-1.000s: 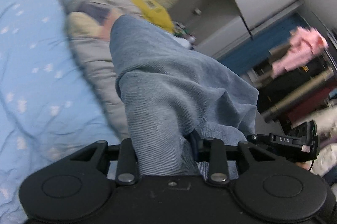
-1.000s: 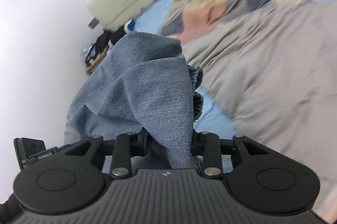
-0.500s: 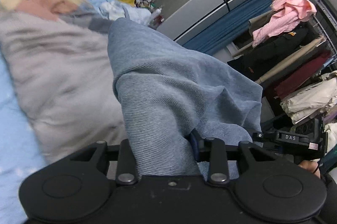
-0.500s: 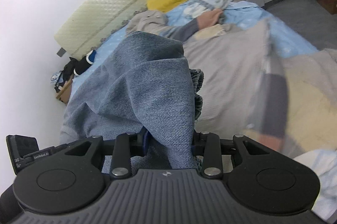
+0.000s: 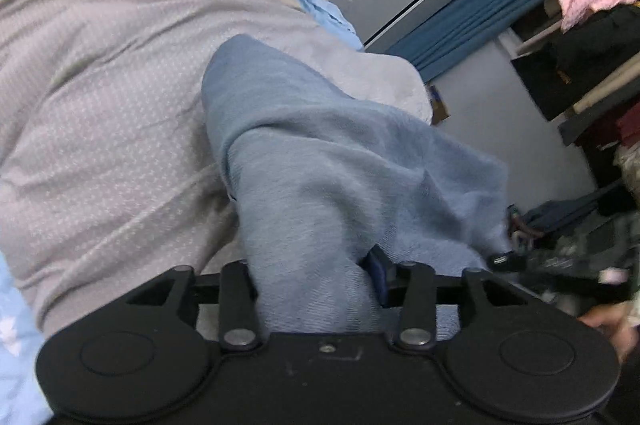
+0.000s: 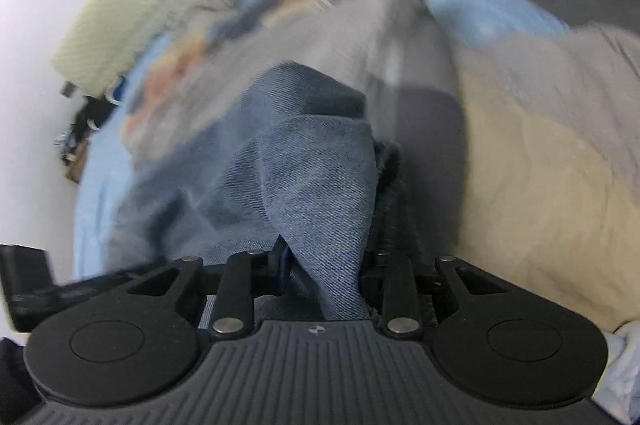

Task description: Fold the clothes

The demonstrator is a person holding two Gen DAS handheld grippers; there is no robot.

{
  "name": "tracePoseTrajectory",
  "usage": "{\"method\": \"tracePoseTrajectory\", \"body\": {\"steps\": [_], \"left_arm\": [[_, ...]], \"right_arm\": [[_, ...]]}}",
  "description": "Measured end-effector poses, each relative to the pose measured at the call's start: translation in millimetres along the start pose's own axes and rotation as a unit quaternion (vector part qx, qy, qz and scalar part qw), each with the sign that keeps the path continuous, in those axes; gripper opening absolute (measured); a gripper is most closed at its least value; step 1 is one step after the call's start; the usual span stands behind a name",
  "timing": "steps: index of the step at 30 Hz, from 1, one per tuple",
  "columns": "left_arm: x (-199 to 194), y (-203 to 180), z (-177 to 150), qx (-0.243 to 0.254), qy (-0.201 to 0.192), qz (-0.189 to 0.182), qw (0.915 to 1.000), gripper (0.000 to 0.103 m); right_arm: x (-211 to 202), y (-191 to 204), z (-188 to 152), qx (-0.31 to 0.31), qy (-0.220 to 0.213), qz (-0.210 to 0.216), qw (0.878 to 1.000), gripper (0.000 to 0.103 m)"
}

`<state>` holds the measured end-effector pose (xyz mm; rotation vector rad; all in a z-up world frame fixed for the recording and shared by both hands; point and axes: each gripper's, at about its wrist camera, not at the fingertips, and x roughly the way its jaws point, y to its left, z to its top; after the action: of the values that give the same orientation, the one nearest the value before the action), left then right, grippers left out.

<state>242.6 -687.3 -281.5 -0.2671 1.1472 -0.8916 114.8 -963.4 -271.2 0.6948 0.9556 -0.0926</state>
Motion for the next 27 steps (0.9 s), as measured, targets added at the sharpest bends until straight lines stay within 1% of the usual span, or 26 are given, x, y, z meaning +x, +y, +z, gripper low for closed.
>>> {"method": "tracePoseTrajectory", "body": {"steps": [1, 3, 6, 8, 9, 10, 12, 13, 14, 16, 18, 20, 23, 25, 27], "left_arm": [[0.5, 2.2, 1.4, 0.000, 0.001, -0.004, 1.0000, 0.041], [1.1, 0.6, 4.0, 0.007, 0.005, 0.001, 1.0000, 0.041], [-3.5, -10.7, 6.8, 0.009, 0.014, 0.019, 0.9997, 0.042], [-14.3, -19.8, 4.6, 0.017, 0.018, 0.040, 0.9989, 0.047], [-19.9, -24.2, 3.3, 0.021, 0.019, 0.050, 0.9984, 0.049], [-27.1, -27.0, 0.6, 0.023, 0.016, 0.057, 0.9980, 0.053], [-45.6, -30.6, -3.7, 0.030, 0.004, 0.080, 0.9964, 0.060], [-58.3, -33.0, -6.1, 0.032, -0.008, 0.091, 0.9953, 0.069], [-72.9, -35.2, -7.8, 0.034, -0.021, 0.100, 0.9942, 0.074], [-101.4, -38.4, -10.9, 0.035, -0.040, 0.107, 0.9928, 0.075], [-129.7, -40.7, -14.4, 0.036, -0.051, 0.120, 0.9908, 0.076], [-161.0, -42.1, -19.8, 0.039, -0.067, 0.134, 0.9879, 0.080], [-214.1, -38.1, -32.8, 0.038, -0.094, 0.159, 0.9821, 0.083], [-251.2, -34.3, -43.0, 0.037, -0.110, 0.173, 0.9780, 0.084], [-288.1, -26.5, -54.8, 0.039, -0.129, 0.177, 0.9750, 0.087]], "right_arm": [[7.6, -5.2, -2.2, 0.008, 0.001, 0.003, 1.000, 0.032], [18.2, -12.2, -5.3, 0.026, 0.002, 0.012, 1.000, 0.034], [20.2, -9.3, -6.5, 0.032, -0.001, 0.018, 0.999, 0.035], [14.0, -1.5, -7.7, 0.028, -0.004, 0.016, 0.999, 0.036], [9.3, 3.5, -8.3, 0.023, -0.005, 0.009, 1.000, 0.039], [4.0, 8.8, -8.8, 0.019, -0.007, -0.003, 1.000, 0.047], [-8.9, 18.9, -8.9, 0.010, -0.018, -0.036, 0.999, 0.049], [-15.8, 24.1, -10.0, 0.007, -0.026, -0.046, 0.999, 0.049], [-22.8, 29.3, -11.3, 0.005, -0.034, -0.055, 0.998, 0.049], [-36.7, 39.8, -13.8, 0.000, -0.050, -0.072, 0.996, 0.049], [-48.6, 56.4, -21.3, -0.019, -0.063, -0.077, 0.995, 0.049], [-60.4, 73.7, -29.2, -0.039, -0.074, -0.081, 0.993, 0.049], [-71.4, 114.9, -43.4, -0.074, -0.071, -0.071, 0.992, 0.048], [-75.2, 147.2, -58.6, -0.095, -0.077, -0.063, 0.990, 0.048], [-79.0, 180.0, -74.3, -0.115, -0.084, -0.055, 0.988, 0.048]]}}
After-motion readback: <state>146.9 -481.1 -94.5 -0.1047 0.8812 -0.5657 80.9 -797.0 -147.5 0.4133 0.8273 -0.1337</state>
